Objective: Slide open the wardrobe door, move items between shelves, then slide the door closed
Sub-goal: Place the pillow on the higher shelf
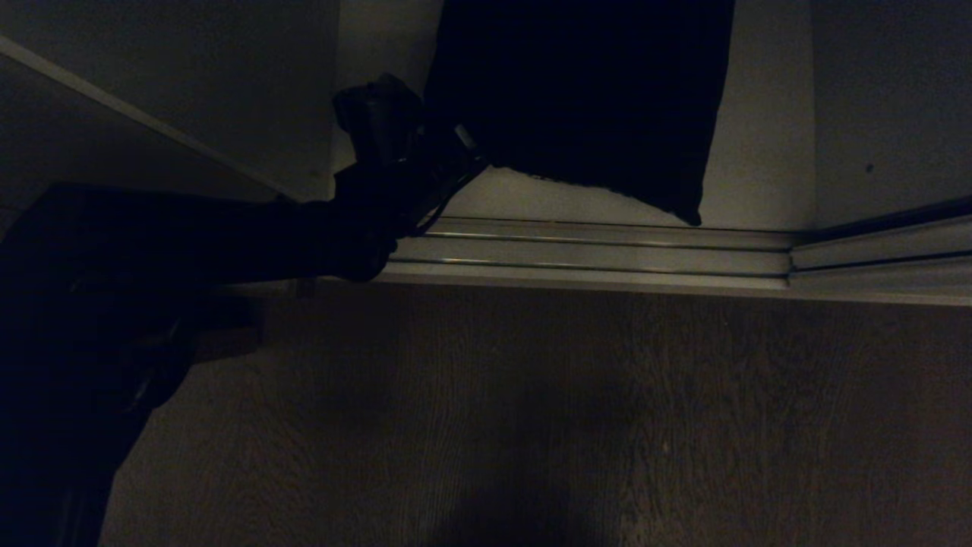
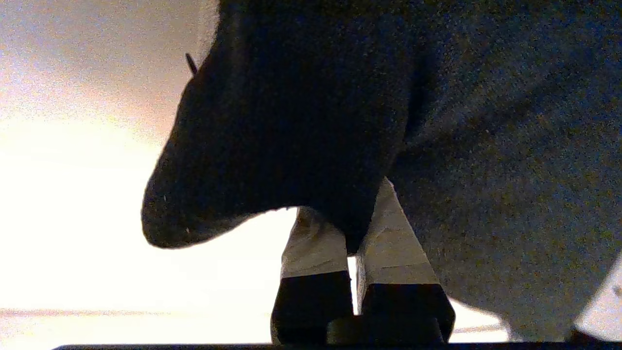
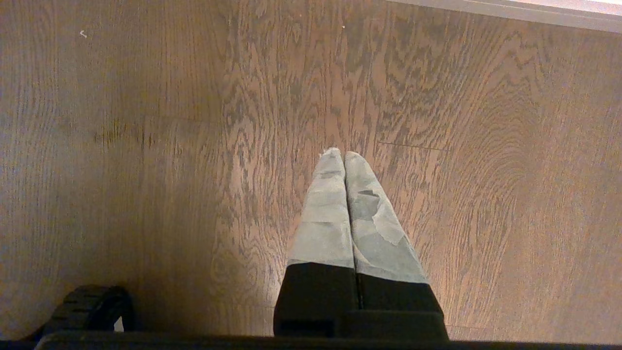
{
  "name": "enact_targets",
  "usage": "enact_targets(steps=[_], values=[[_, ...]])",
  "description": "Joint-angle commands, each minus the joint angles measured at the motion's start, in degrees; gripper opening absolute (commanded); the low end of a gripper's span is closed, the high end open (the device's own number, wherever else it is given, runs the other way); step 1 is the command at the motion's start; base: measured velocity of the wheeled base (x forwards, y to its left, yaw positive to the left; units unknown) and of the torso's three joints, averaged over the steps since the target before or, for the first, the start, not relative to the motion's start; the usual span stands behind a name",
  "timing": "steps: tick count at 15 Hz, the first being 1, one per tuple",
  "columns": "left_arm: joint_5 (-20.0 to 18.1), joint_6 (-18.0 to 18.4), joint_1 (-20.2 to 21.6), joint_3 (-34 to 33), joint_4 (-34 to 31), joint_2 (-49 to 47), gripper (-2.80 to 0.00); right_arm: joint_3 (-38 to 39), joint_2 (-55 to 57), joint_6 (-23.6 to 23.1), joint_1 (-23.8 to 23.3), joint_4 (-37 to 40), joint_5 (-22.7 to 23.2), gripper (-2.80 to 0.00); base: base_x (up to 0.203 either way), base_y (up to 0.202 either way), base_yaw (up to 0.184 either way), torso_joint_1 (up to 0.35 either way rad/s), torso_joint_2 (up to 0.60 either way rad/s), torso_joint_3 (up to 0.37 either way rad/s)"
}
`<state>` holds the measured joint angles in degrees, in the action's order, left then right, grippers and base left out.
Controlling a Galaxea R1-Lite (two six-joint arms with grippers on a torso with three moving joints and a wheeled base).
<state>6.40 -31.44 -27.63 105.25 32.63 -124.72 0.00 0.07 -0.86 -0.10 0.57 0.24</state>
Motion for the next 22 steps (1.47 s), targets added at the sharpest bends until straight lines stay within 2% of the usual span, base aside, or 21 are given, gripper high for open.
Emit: enact_targets(steps=[1, 5, 7, 9, 14, 16, 22], values=[[0.0, 0.1, -1.1, -5.6, -0.1, 5.3, -2.8, 0.0, 0.0, 0.0, 0.0, 0.0, 0.0, -2.8, 0.0, 0.0, 0.0, 0.0, 0.0, 0.0], [0.1, 0.2, -3.8, -15.3, 0.4, 10.3, -2.8, 0.1, 0.0, 0.0, 0.0, 0.0, 0.0, -2.8, 0.0, 0.0, 0.0, 0.0, 0.0, 0.0], [0.9, 0.0, -4.5, -16.7, 0.4, 10.7, -2.8, 0.0, 0.0, 0.0, 0.0, 0.0, 0.0, -2.8, 0.0, 0.0, 0.0, 0.0, 0.0, 0.0], [5.4, 0.6, -6.9, -18.5, 0.4, 11.0, -2.8, 0.1, 0.0, 0.0, 0.0, 0.0, 0.0, -2.8, 0.0, 0.0, 0.0, 0.0, 0.0, 0.0], [5.6, 4.1, -8.2, -20.0, -2.9, 13.4, -2.8, 0.0, 0.0, 0.0, 0.0, 0.0, 0.0, -2.8, 0.0, 0.0, 0.0, 0.0, 0.0, 0.0], [5.7, 4.2, -8.1, -20.5, -4.9, 13.5, -2.8, 0.0, 0.0, 0.0, 0.0, 0.0, 0.0, -2.8, 0.0, 0.0, 0.0, 0.0, 0.0, 0.0], [5.6, 3.8, -9.4, -23.3, -5.3, 14.4, -2.8, 0.0, -0.1, 0.9, 0.1, -0.1, -0.1, -2.8, 0.0, 0.0, 0.0, 0.0, 0.0, 0.0]])
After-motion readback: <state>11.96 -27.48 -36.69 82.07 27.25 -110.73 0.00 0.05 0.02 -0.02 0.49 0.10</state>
